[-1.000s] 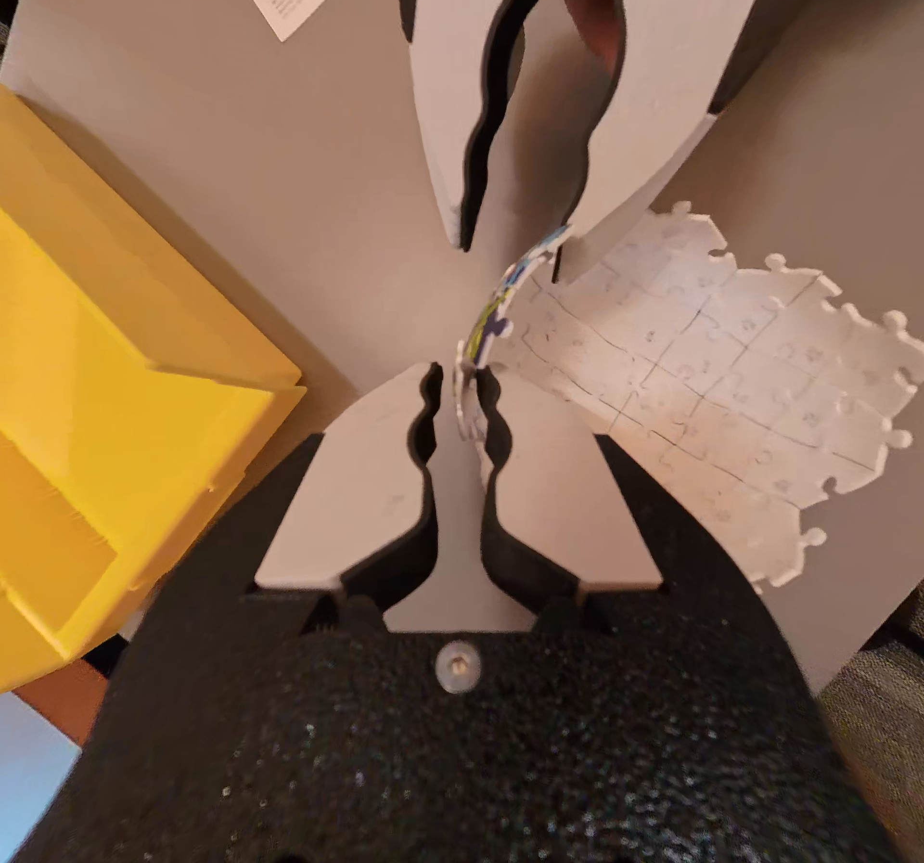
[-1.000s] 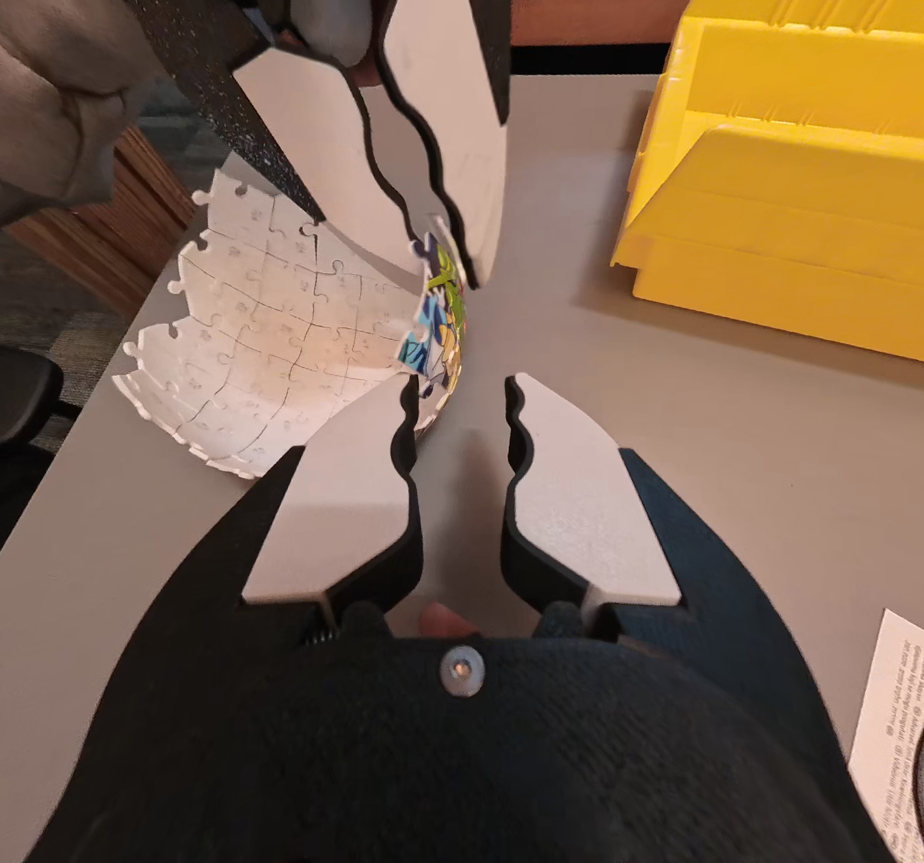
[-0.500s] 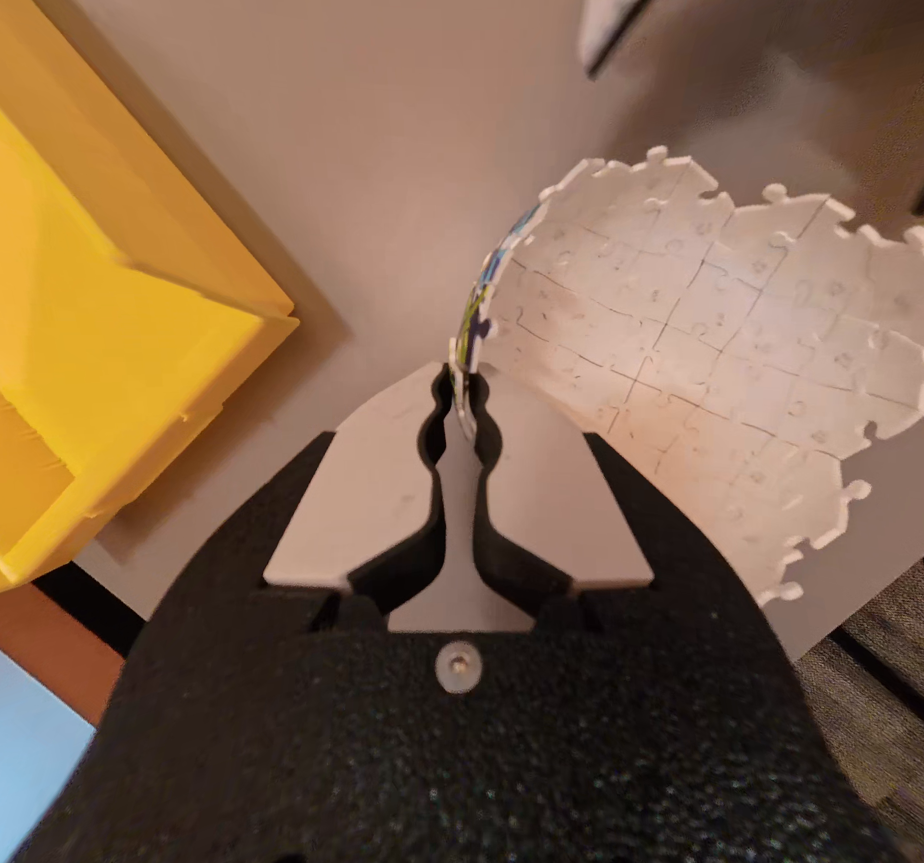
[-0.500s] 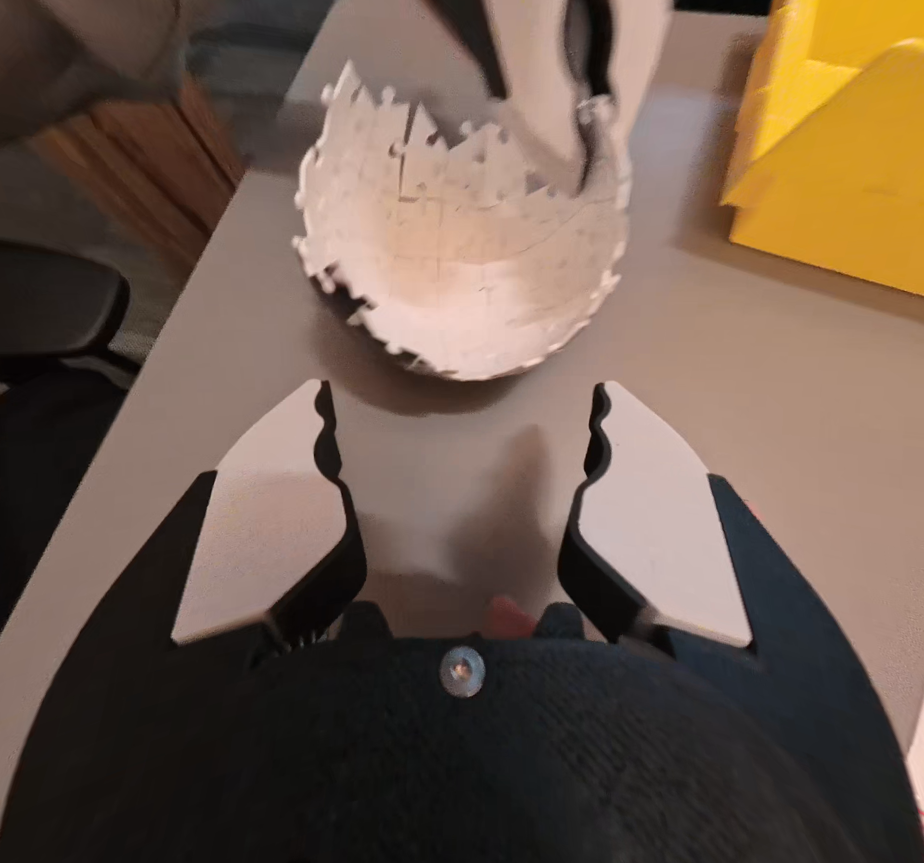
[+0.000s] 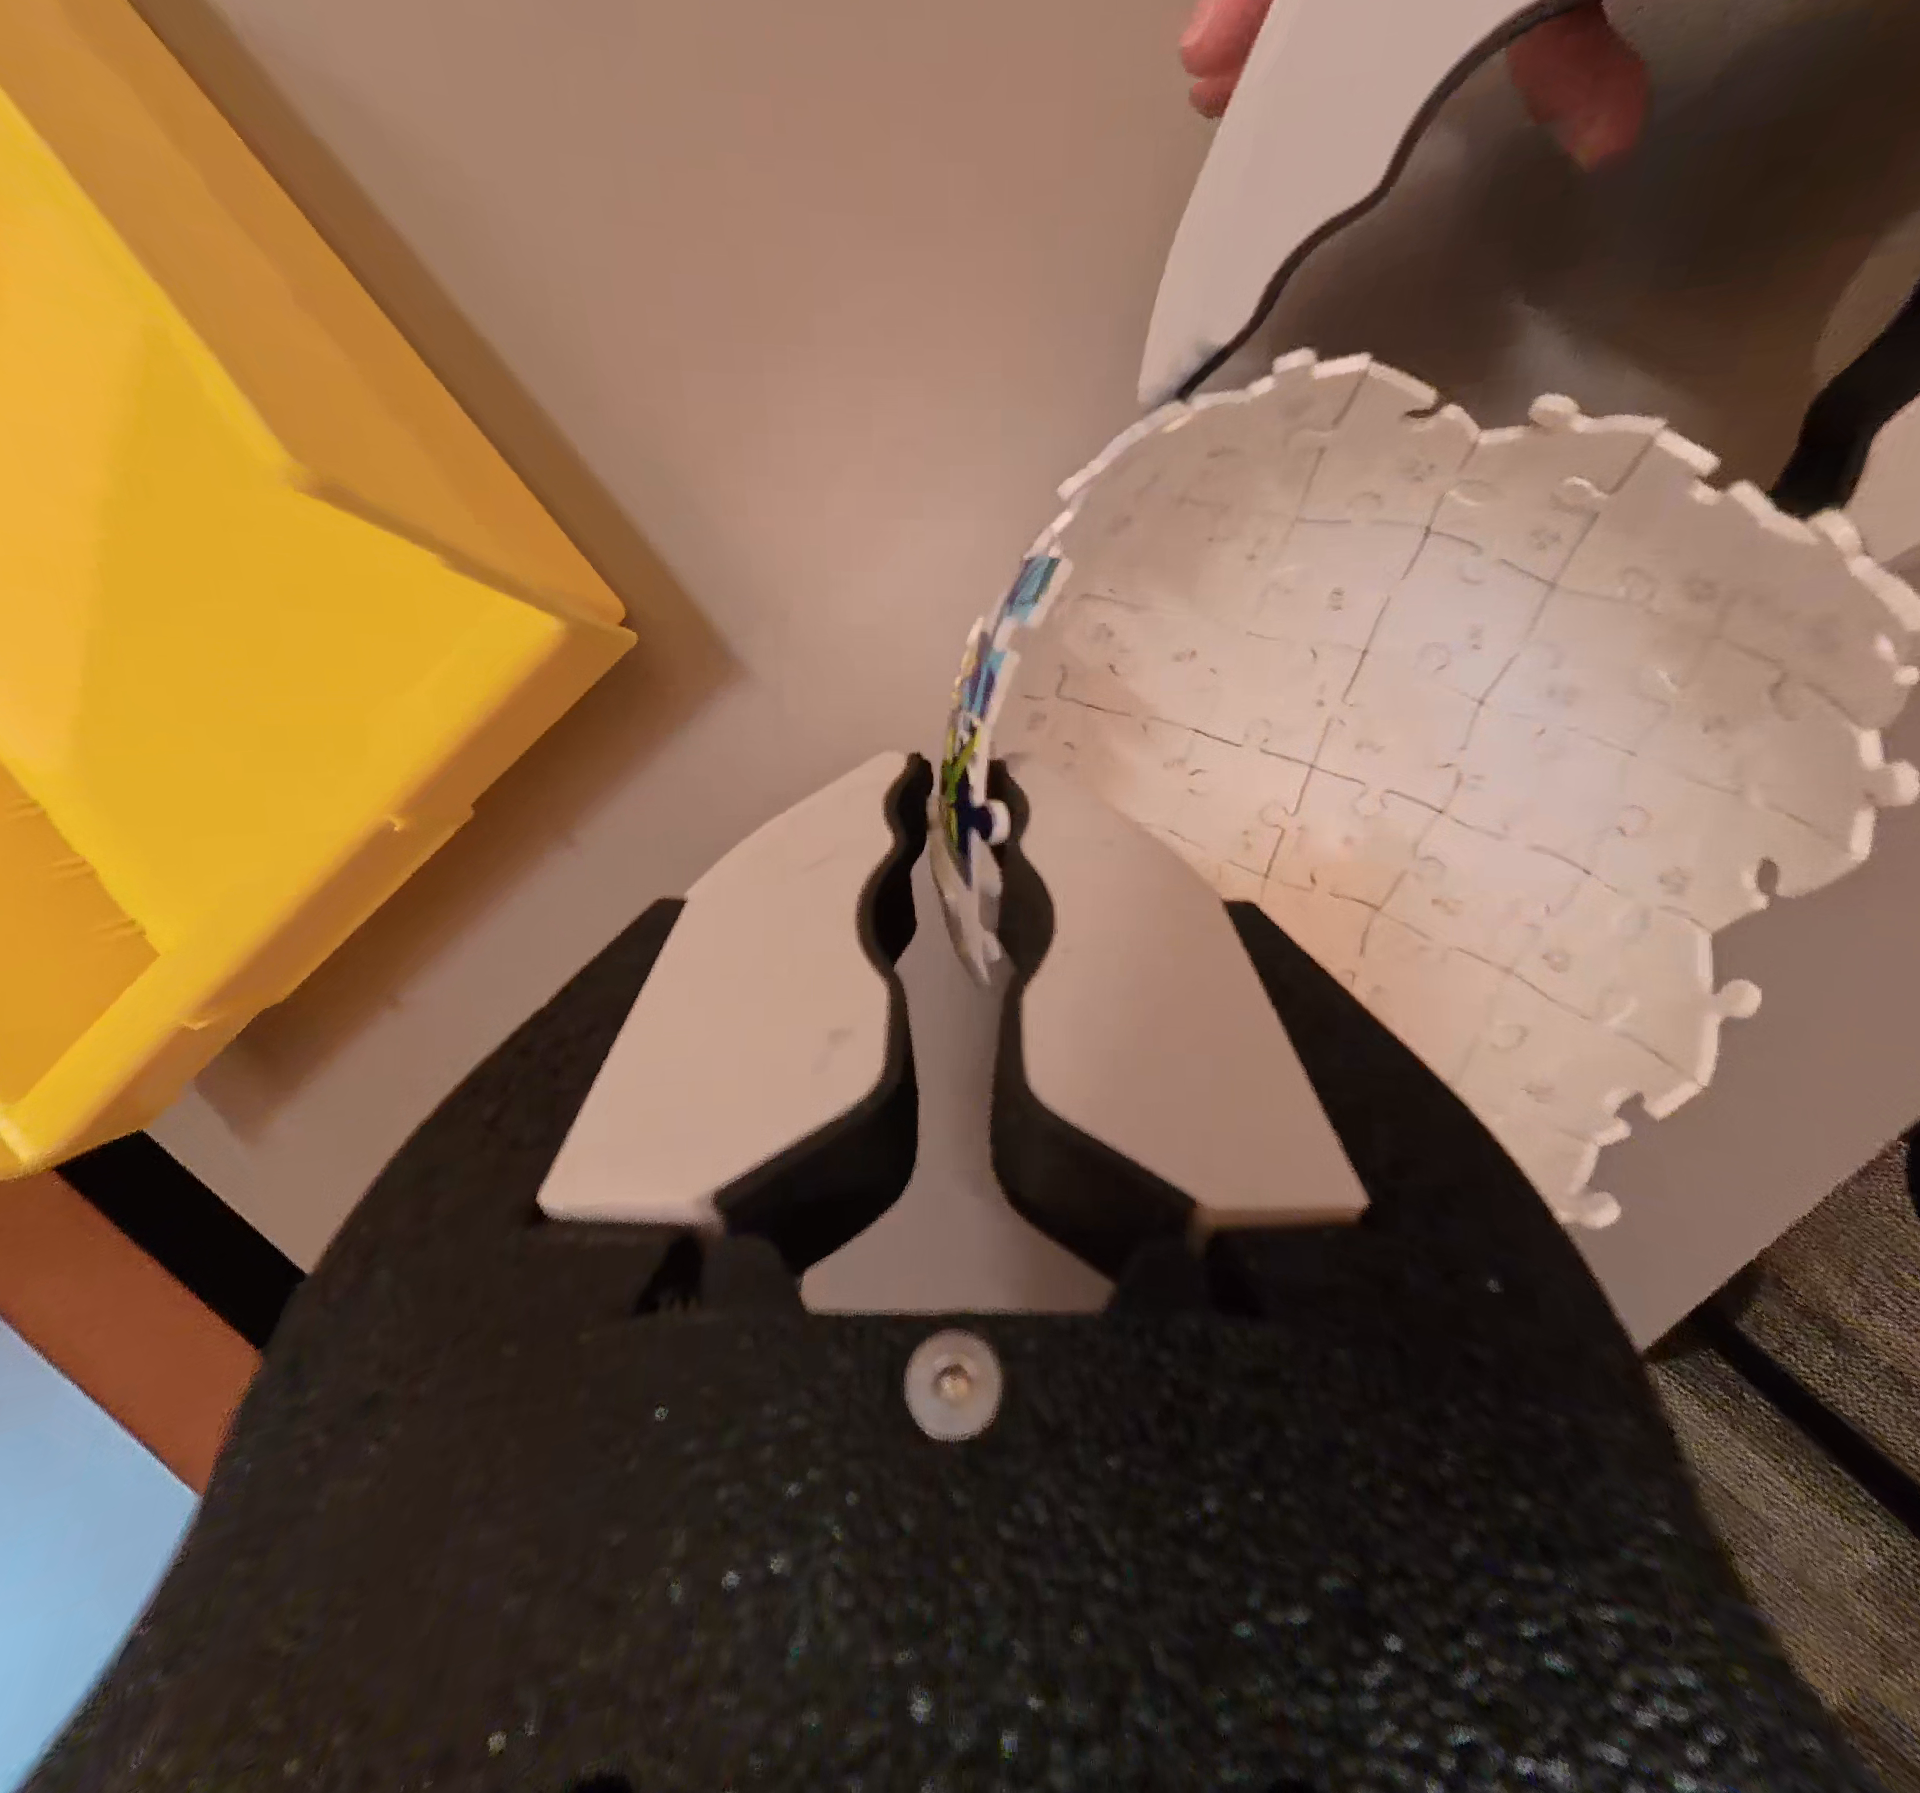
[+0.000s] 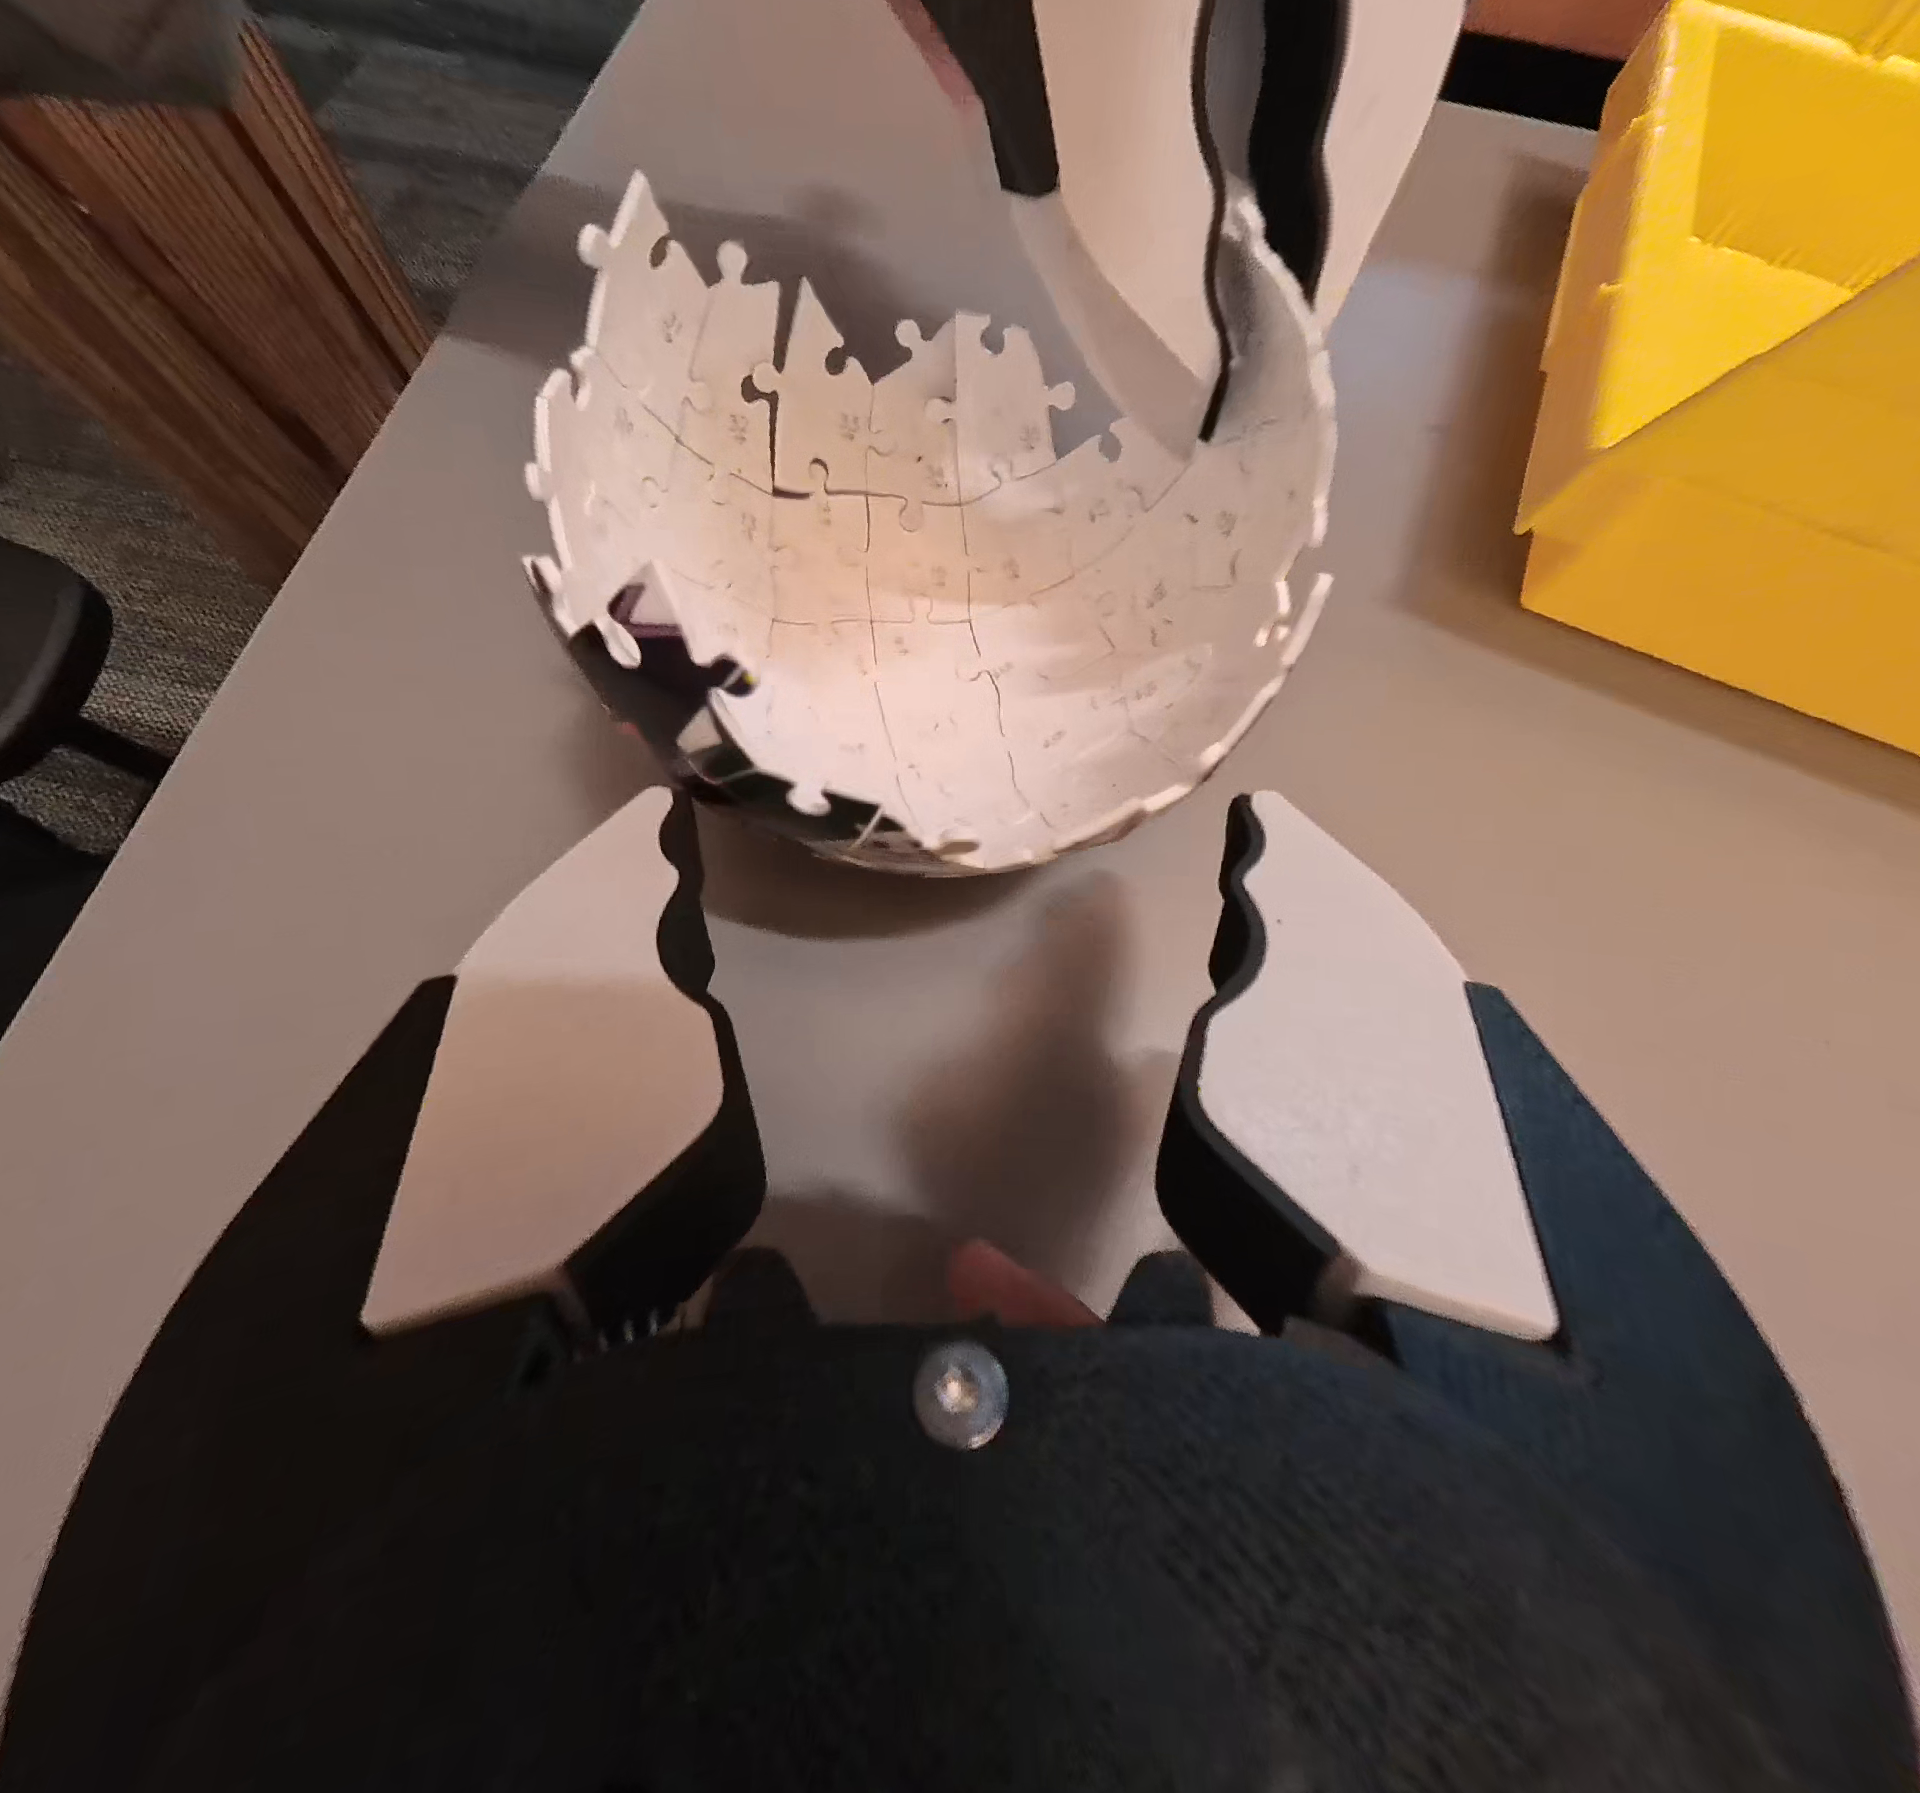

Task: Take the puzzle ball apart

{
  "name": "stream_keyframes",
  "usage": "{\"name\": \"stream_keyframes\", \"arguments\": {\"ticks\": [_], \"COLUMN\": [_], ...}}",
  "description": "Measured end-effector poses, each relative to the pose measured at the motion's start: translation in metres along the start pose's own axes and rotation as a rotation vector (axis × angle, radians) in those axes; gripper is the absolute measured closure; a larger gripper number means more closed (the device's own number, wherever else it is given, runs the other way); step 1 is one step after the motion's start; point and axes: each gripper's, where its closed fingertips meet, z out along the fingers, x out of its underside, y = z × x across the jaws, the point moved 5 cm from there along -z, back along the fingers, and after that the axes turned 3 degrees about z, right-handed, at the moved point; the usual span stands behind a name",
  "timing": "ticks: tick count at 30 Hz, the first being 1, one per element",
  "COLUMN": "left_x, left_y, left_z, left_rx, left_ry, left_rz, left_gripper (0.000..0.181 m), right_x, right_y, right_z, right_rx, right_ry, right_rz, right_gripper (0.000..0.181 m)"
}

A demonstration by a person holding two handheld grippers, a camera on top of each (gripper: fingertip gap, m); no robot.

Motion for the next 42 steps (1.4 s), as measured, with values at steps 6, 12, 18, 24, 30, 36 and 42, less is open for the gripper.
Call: {"name": "stream_keyframes", "arguments": {"ticks": [6,12,18,24,30,36,42], "left_x": [0.010,0.004,0.002,0.002,0.004,0.007,0.009], "left_y": [0.002,-0.002,-0.002,0.000,0.002,0.001,0.003], "left_z": [-0.007,-0.009,-0.004,-0.003,-0.002,-0.004,-0.002], "left_rx": [-0.006,-0.046,-0.048,-0.084,-0.082,-0.068,-0.061], "left_ry": [0.045,0.035,0.054,0.071,0.061,0.059,0.034], "left_rz": [-0.009,0.041,0.048,0.087,0.071,0.065,0.044], "left_gripper": [0.154,0.161,0.168,0.171,0.175,0.176,0.177], "right_x": [0.000,0.000,0.000,-0.001,-0.011,-0.061,-0.071], "right_y": [0.000,-0.001,-0.002,-0.003,-0.019,-0.066,-0.053], "right_z": [-0.001,-0.001,-0.002,-0.003,-0.031,-0.046,0.004], "right_rx": [-0.003,-0.001,0.002,-0.002,-0.014,0.006,-0.140], "right_ry": [0.003,0.001,0.006,0.003,-0.045,-0.231,0.011], "right_rz": [0.001,0.003,0.002,0.009,-0.049,0.003,-0.294], "right_gripper": [0.086,0.086,0.087,0.087,0.088,0.119,0.135]}}
